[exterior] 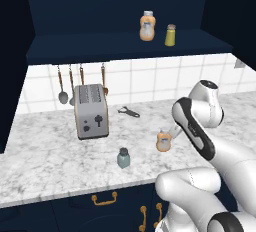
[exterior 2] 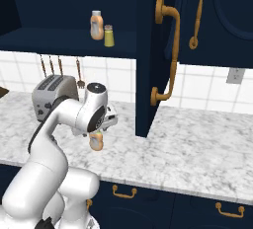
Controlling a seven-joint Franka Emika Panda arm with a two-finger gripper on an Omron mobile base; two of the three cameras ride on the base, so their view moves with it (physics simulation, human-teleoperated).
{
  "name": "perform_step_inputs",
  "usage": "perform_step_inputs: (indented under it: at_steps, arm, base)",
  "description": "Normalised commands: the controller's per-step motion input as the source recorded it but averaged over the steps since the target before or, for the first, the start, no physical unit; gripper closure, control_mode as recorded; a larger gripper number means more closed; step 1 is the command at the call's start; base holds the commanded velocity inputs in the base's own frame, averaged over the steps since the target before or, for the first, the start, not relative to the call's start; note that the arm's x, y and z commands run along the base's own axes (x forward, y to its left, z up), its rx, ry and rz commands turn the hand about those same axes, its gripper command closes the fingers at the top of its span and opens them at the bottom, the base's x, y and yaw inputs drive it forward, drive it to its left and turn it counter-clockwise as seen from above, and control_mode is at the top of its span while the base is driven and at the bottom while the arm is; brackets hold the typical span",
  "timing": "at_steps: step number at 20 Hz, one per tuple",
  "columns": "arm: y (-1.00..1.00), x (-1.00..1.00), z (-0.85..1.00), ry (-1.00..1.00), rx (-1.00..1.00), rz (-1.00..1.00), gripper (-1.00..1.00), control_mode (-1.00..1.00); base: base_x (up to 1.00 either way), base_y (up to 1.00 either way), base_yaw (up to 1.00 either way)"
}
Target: Put the shaker and condiment bottle from the counter next to their counterparts in the cabinet.
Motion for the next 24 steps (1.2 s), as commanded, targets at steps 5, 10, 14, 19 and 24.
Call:
perform_step_inputs:
  at_steps: [5, 10, 14, 19, 24]
  arm:
    - [0.0, 0.23, -0.32, -0.02, 0.02, 0.01, -1.0, -1.0]
    - [0.0, 0.17, -0.18, -0.03, 0.04, 0.02, -1.0, -1.0]
    - [-0.04, 0.18, -0.1, 0.0, 0.07, 0.01, -1.0, -1.0]
    - [-0.05, 0.19, -0.11, 0.0, 0.07, 0.01, -1.0, -1.0]
    - [-0.01, 0.08, -0.12, 0.0, 0.07, 0.01, -1.0, -1.0]
  base:
    - [0.0, 0.0, 0.0]
    - [0.0, 0.0, 0.0]
    - [0.0, 0.0, 0.0]
    - [0.0, 0.0, 0.0]
    - [0.0, 0.0, 0.0]
